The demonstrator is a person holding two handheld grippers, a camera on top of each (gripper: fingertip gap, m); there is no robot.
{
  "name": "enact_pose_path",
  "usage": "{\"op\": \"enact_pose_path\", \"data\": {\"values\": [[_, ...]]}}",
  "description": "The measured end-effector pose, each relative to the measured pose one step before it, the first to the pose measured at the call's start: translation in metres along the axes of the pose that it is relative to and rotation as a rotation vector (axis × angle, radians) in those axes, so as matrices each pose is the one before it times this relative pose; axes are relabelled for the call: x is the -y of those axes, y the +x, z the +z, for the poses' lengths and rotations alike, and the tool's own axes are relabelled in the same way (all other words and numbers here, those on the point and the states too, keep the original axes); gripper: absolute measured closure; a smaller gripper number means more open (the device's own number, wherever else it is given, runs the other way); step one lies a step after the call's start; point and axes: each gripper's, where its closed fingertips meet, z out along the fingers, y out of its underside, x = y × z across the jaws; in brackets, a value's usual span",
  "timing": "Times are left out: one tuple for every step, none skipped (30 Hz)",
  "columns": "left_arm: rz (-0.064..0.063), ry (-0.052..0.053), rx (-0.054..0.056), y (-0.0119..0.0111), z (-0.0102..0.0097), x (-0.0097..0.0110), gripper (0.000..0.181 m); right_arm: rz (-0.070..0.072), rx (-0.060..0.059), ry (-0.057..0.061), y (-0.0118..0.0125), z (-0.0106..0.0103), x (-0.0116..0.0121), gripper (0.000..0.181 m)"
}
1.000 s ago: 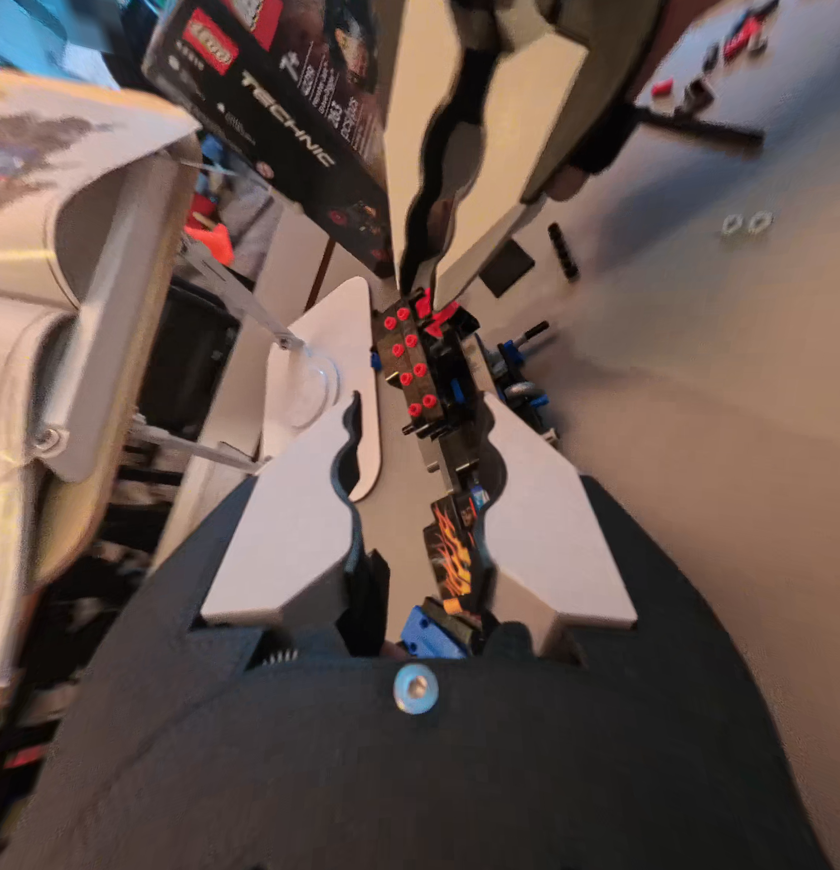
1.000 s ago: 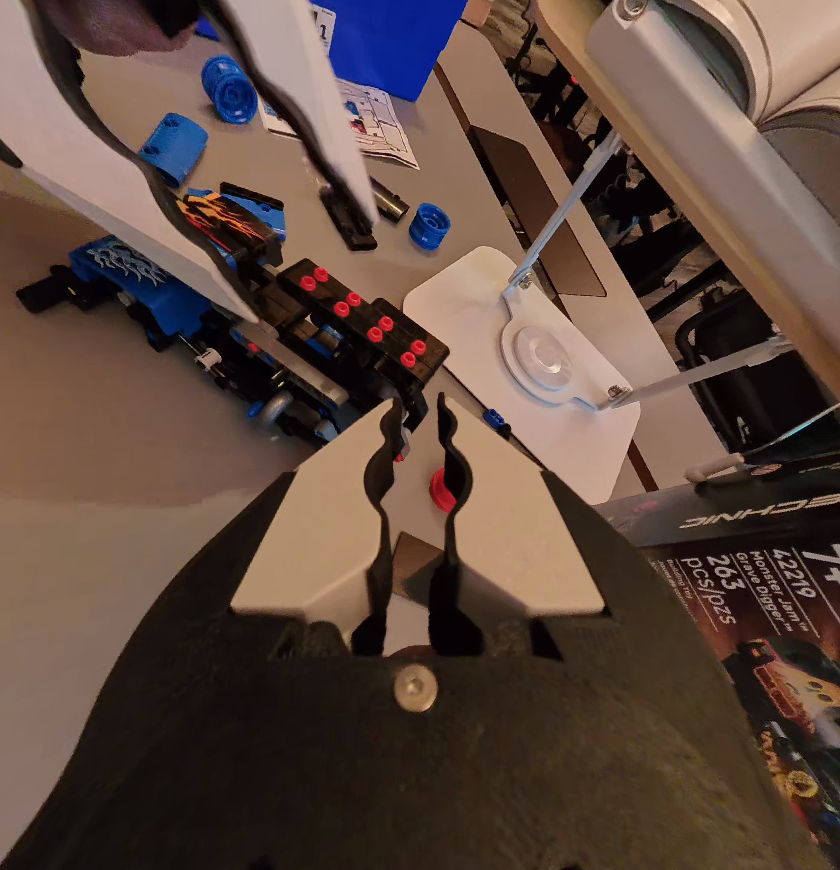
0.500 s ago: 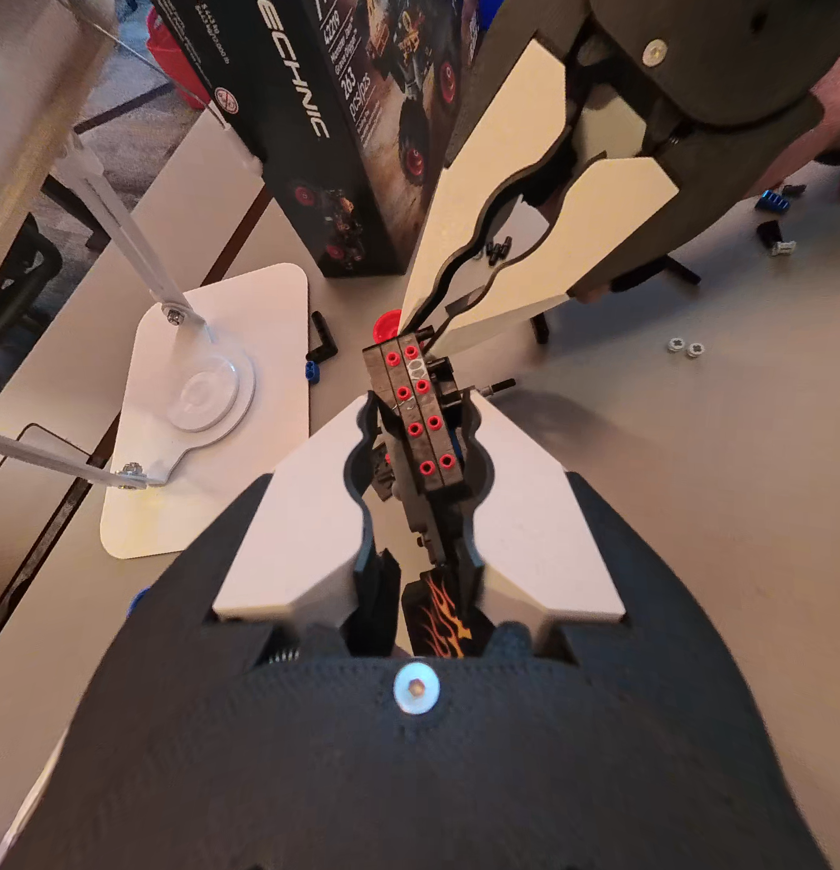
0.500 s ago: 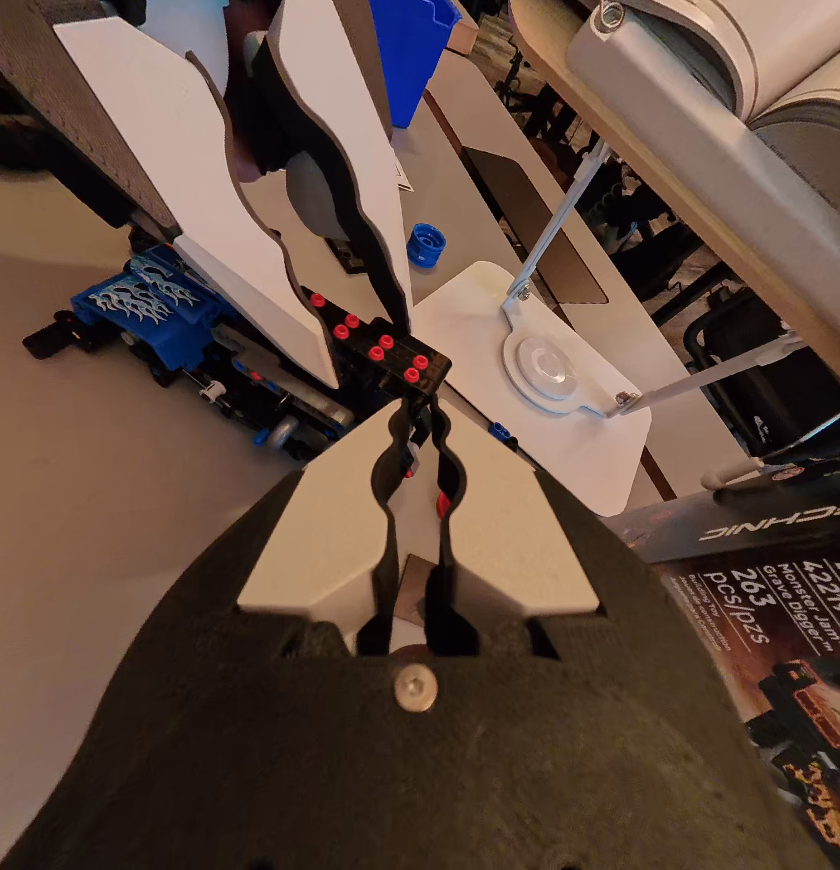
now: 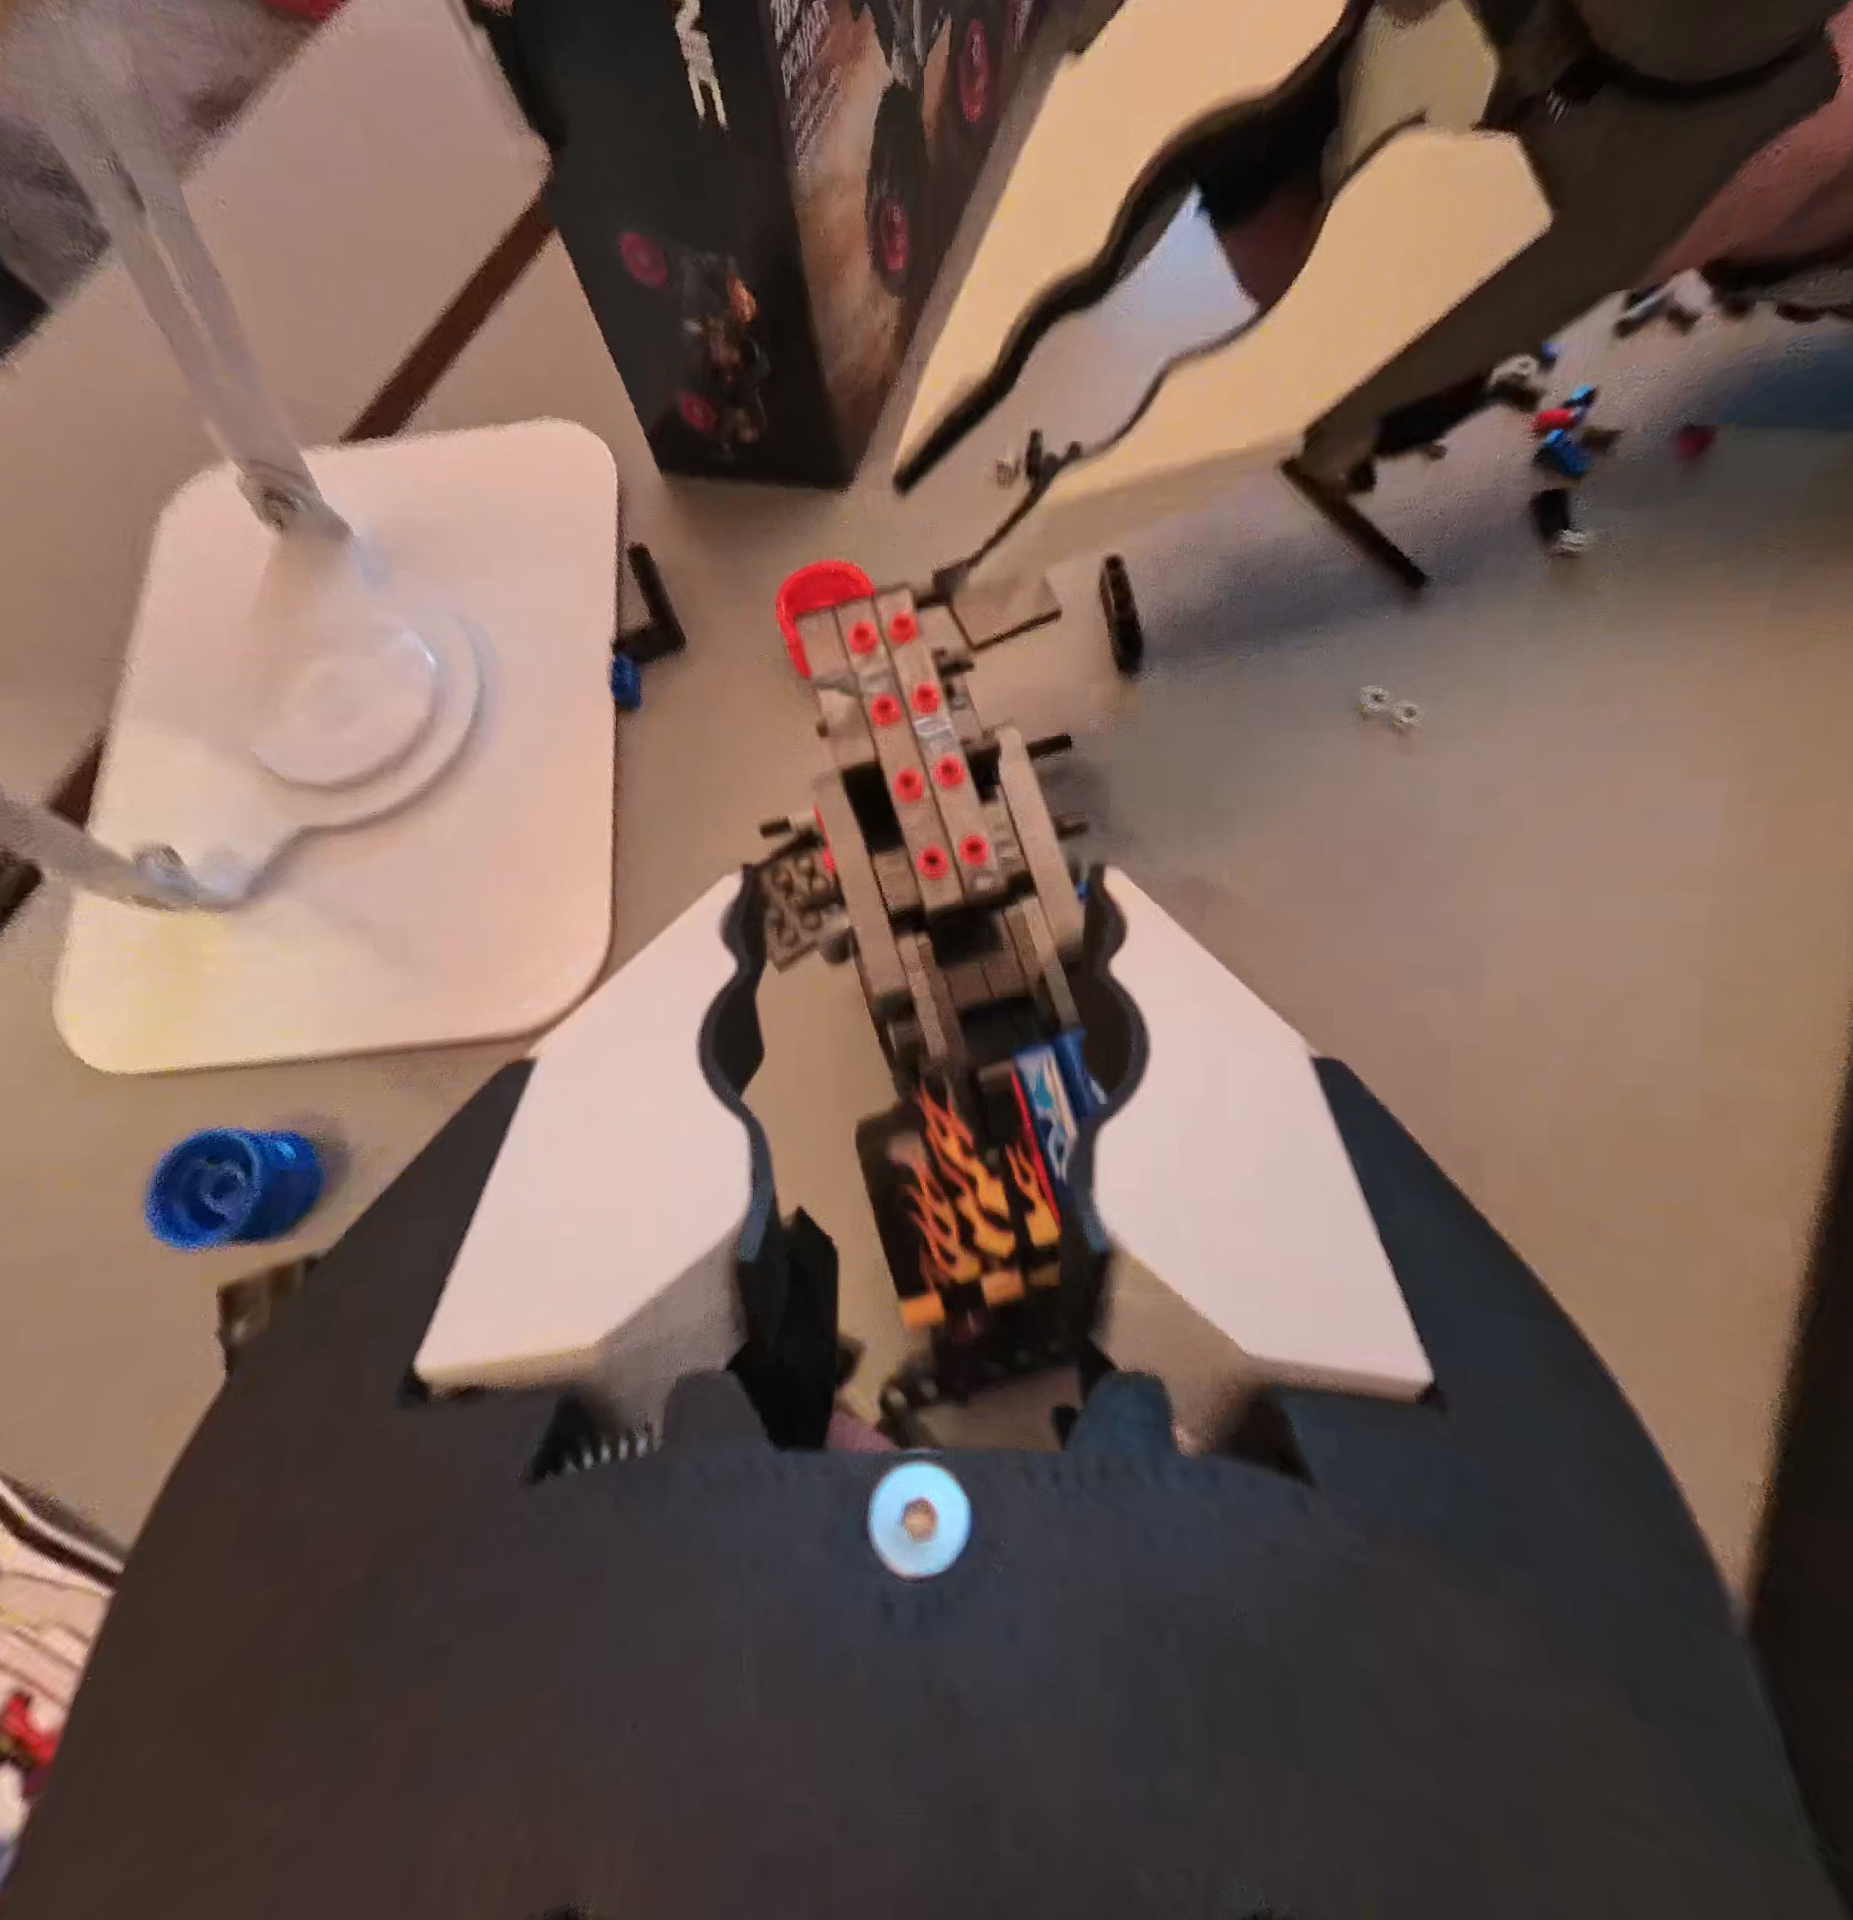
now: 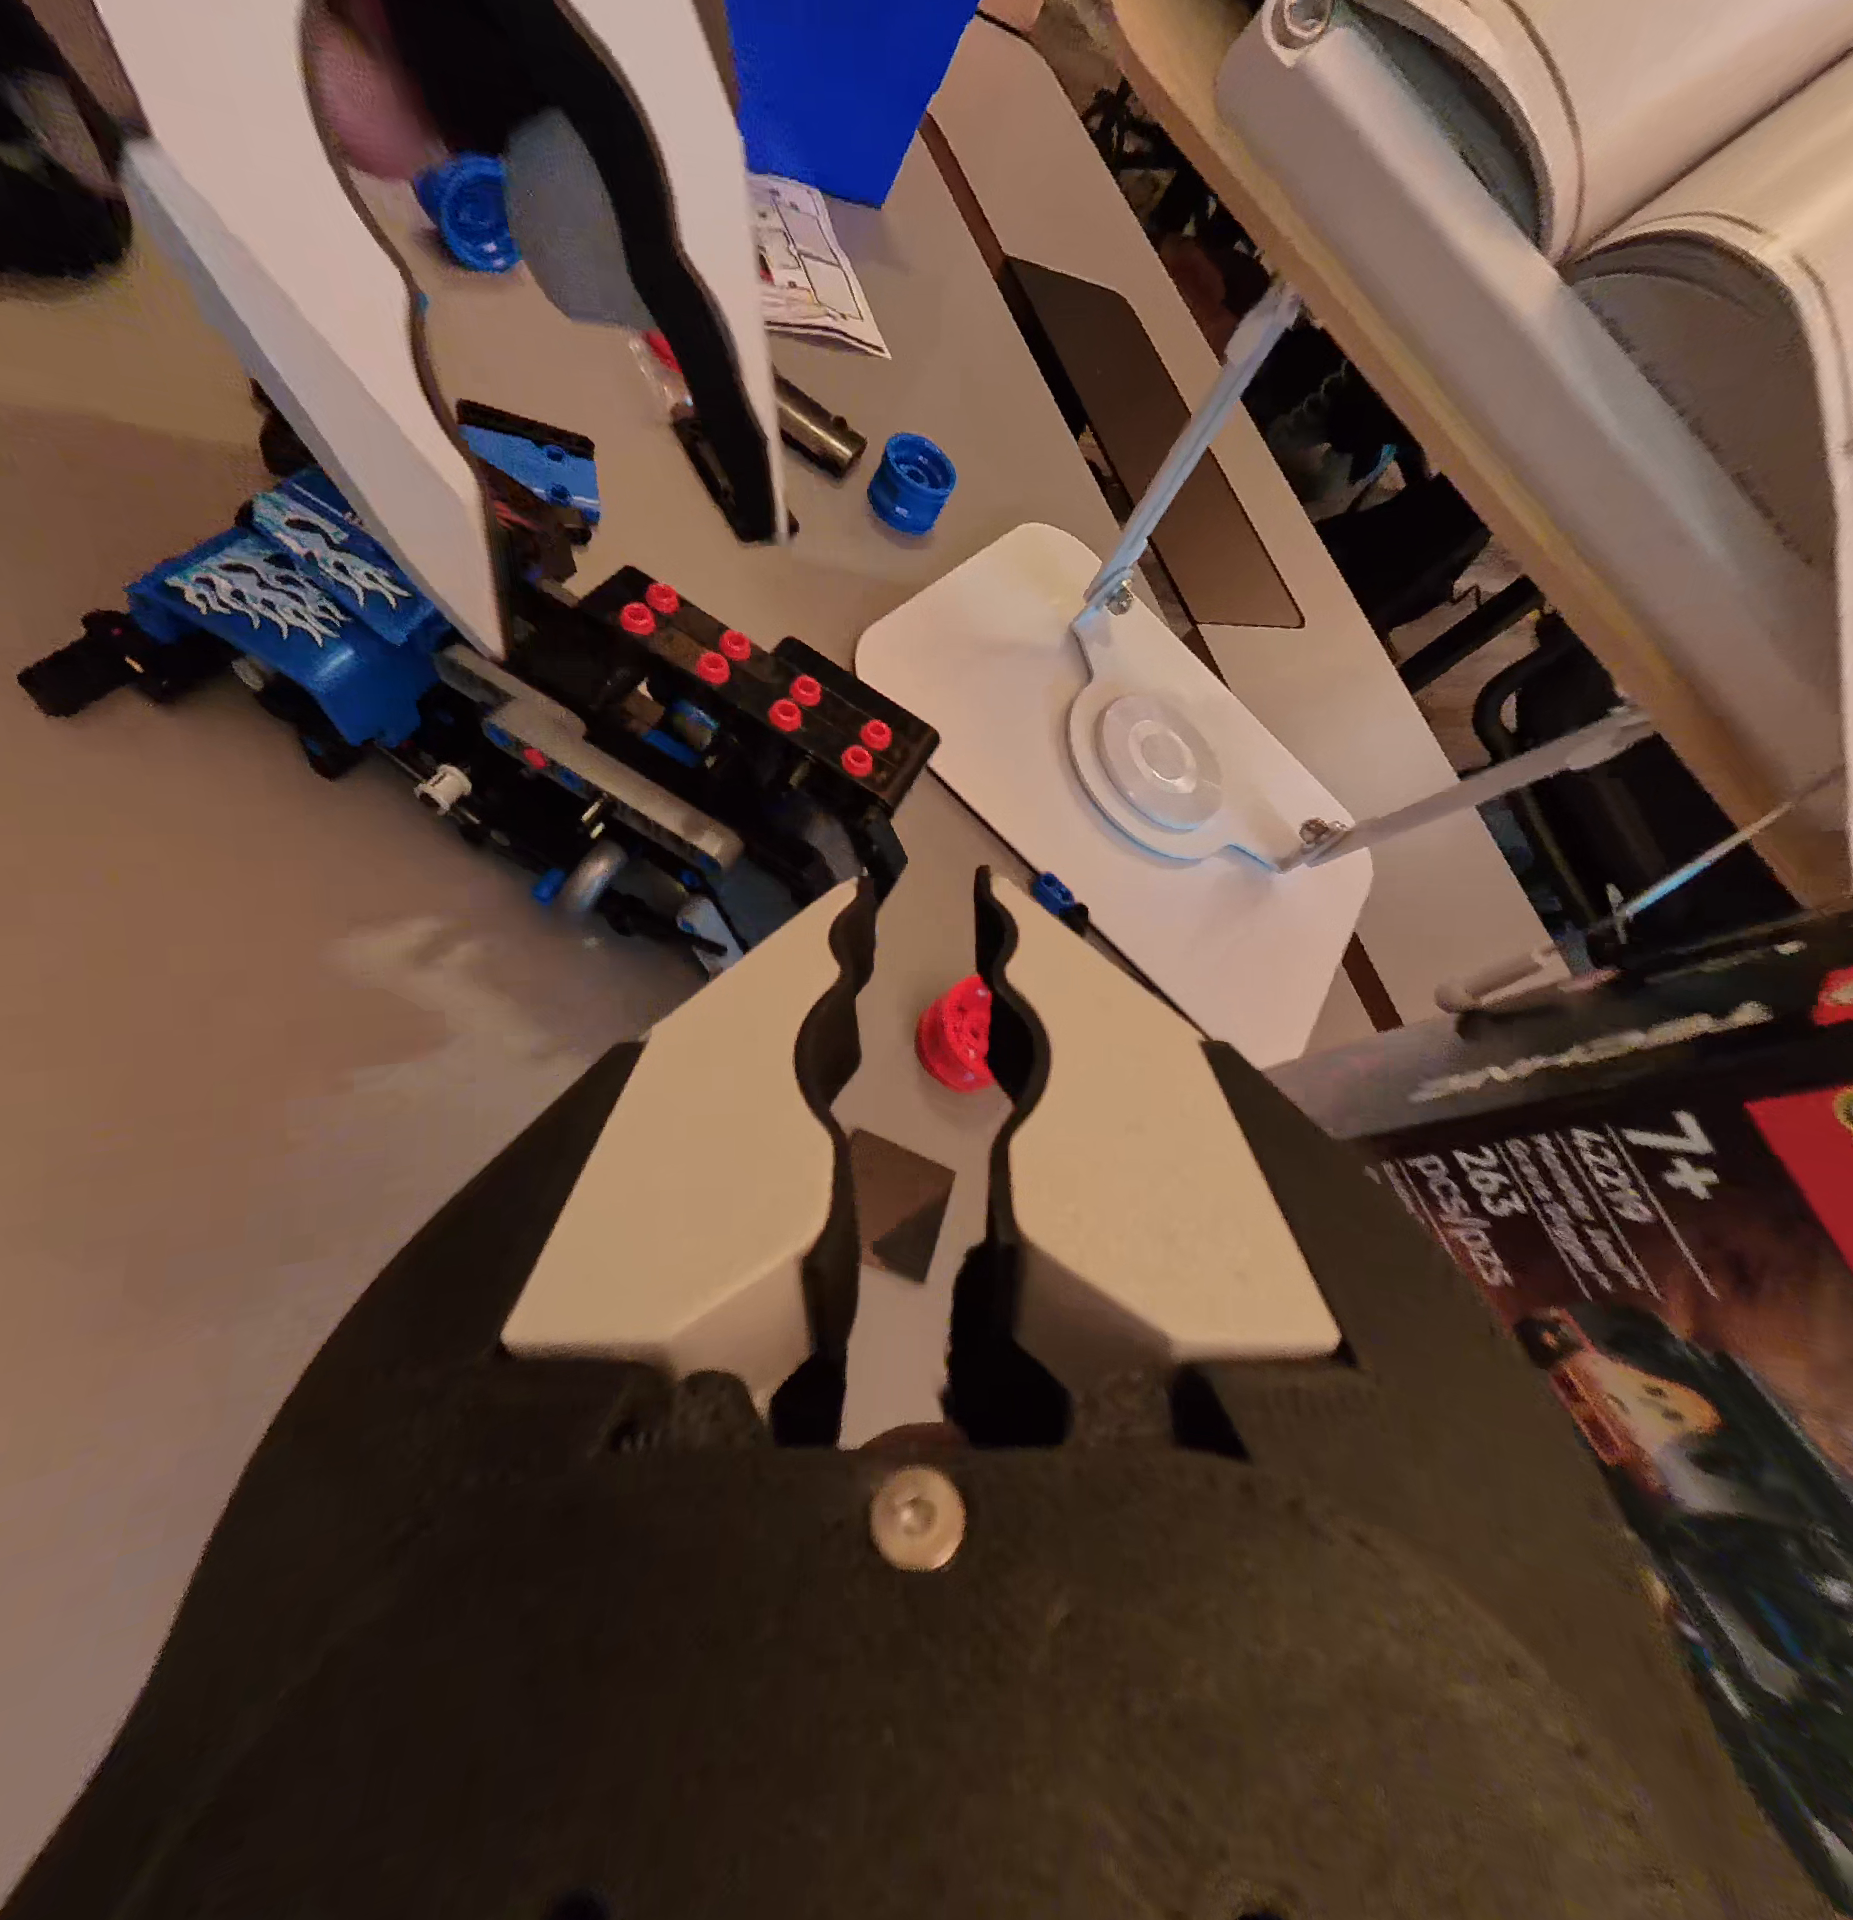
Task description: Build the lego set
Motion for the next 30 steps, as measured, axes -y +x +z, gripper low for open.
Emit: {"op": "enact_pose_path", "data": {"values": [[-0.0277, -0.0013, -0.0103, -0.00154, -0.00533, -0.00457, 0.120, 0.0027, -0.0057, -0.0085, 0.00269, -0.00452, -0.00127, 0.164], [-0.0259, -0.0003, -0.0147, -0.00033, -0.00419, -0.00408, 0.120, 0.0035, -0.0066, -0.0001, 0.00254, -0.00479, -0.00028, 0.164], [-0.0275, -0.0152, -0.0388, 0.00434, -0.00204, -0.00607, 0.119, 0.0037, -0.0013, 0.0018, 0.00154, -0.00477, -0.00007, 0.165], [-0.0176, -0.0327, -0.0395, 0.00583, 0.00038, -0.00816, 0.117, 0.0028, 0.0019, -0.0043, 0.00087, -0.00456, -0.00086, 0.165], [-0.0011, -0.0360, -0.0053, 0.00187, 0.00231, -0.00830, 0.116, -0.0004, 0.0024, -0.0120, 0.00042, -0.00429, -0.00163, 0.165], [0.0038, -0.0360, -0.0058, 0.00259, 0.00375, -0.00775, 0.117, -0.0036, -0.0033, -0.0149, 0.00108, -0.00426, -0.00210, 0.165], [-0.0018, -0.0132, -0.0267, 0.00640, 0.00355, -0.00358, 0.120, -0.0050, -0.0106, -0.0070, 0.00182, -0.00448, -0.00110, 0.166], [-0.0056, 0.0234, -0.0335, 0.00717, 0.00109, 0.00339, 0.122, -0.0005, -0.0084, -0.0004, 0.00158, -0.00466, -0.00003, 0.166], [0.0045, -0.0122, 0.0026, 0.00206, 0.00221, -0.00264, 0.119, 0.0064, -0.0027, 0.0004, 0.00110, -0.00453, 0.00021, 0.166], [0.0028, -0.0103, 0.0056, 0.00135, 0.00144, -0.00219, 0.118, 0.0087, 0.0002, 0.0015, 0.00065, -0.00446, 0.00056, 0.166], [-0.0040, 0.0029, 0.0025, 0.00119, 0.00001, 0.00025, 0.118, 0.0077, -0.0012, 0.0047, 0.00056, -0.00449, 0.00080, 0.166], [-0.0038, 0.0007, -0.0006, 0.00177, 0.00025, -0.00041, 0.118, 0.0062, -0.0010, 0.0054, 0.00016, -0.00442, 0.00068, 0.166], [-0.0044, -0.0002, 0.0015, 0.00165, -0.00008, -0.00055, 0.118, 0.0056, -0.0001, 0.0000, -0.00014, -0.00397, -0.00044, 0.166], [-0.0017, -0.0004, 0.0031, 0.00219, -0.00020, -0.00060, 0.118, 0.0046, -0.0007, -0.0061, -0.00020, -0.00369, -0.00190, 0.166], [-0.0040, 0.0013, 0.0053, 0.00225, 0.00001, -0.00044, 0.118, 0.0000, -0.0039, -0.0057, 0.00016, -0.00395, -0.00222, 0.166], [-0.0078, 0.0045, 0.0059, 0.00228, 0.00015, -0.00020, 0.118, -0.0031, -0.0039, -0.0057, 0.00022, -0.00419, -0.00257, 0.165], [-0.0035, 0.0048, 0.0041, 0.00299, 0.00020, -0.00058, 0.117, 0.0012, 0.0007, -0.0075, -0.00024, -0.00434, -0.00325, 0.165], [-0.0006, 0.0050, 0.0017, 0.00371, -0.00009, -0.00069, 0.117, 0.0108, 0.0045, -0.0137, -0.00041, -0.00438, -0.00471, 0.164], [-0.0033, 0.0057, -0.0005, 0.00411, 0.00006, -0.00074, 0.117, 0.0154, 0.0047, -0.0158, -0.00027, -0.00430, -0.00582, 0.162], [-0.0006, 0.0069, -0.0017, 0.00437, -0.00011, -0.00091, 0.117, 0.0158, -0.0011, -0.0073, 0.00033, -0.00468, -0.00543, 0.160], [0.0029, 0.0061, -0.0010, 0.00437, -0.00026, -0.00089, 0.117, 0.0170, 0.0029, -0.0014, -0.00040, -0.00469, -0.00498, 0.159], [0.0028, 0.0043, 0.0011, 0.00409, -0.00009, -0.00080, 0.117, 0.0165, 0.0123, -0.0011, -0.00195, -0.00456, -0.00519, 0.159], [0.0037, 0.0017, 0.0000, 0.00417, 0.00017, -0.00097, 0.117, 0.0143, 0.0124, 0.0005, -0.00229, -0.00426, -0.00485, 0.159], [0.0016, 0.0010, -0.0022, 0.00392, -0.00018, -0.00080, 0.117, 0.0147, 0.0089, -0.0001, -0.00191, -0.00395, -0.00489, 0.158], [0.0021, 0.0014, -0.0044, 0.00386, 0.00002, -0.00065, 0.117, 0.0122, 0.0150, -0.0041, -0.00330, -0.00333, -0.00488, 0.157], [0.0039, 0.0024, -0.0039, 0.00352, 0.00019, -0.00053, 0.117, 0.0066, 0.0178, -0.0072, -0.00430, -0.00294, -0.00492, 0.156], [0.0042, 0.0034, -0.0078, 0.00387, 0.00027, -0.00049, 0.117, 0.0042, 0.0085, -0.0061, -0.00337, -0.00227, -0.00423, 0.156], [0.0037, 0.0043, -0.0084, 0.00361, 0.00002, -0.00048, 0.117, 0.0050, 0.0016, -0.0041, -0.00243, -0.00149, -0.00340, 0.156], [0.0047, 0.0051, -0.0084, 0.00337, 0.00016, -0.00068, 0.117, 0.0030, 0.0062, -0.0030, -0.00337, -0.00052, -0.00309, 0.156], [0.0032, 0.0054, -0.0061, 0.00277, 0.00002, -0.00058, 0.117, -0.0001, 0.0117, -0.0032, -0.00432, 0.00030, -0.00289, 0.156]]}}
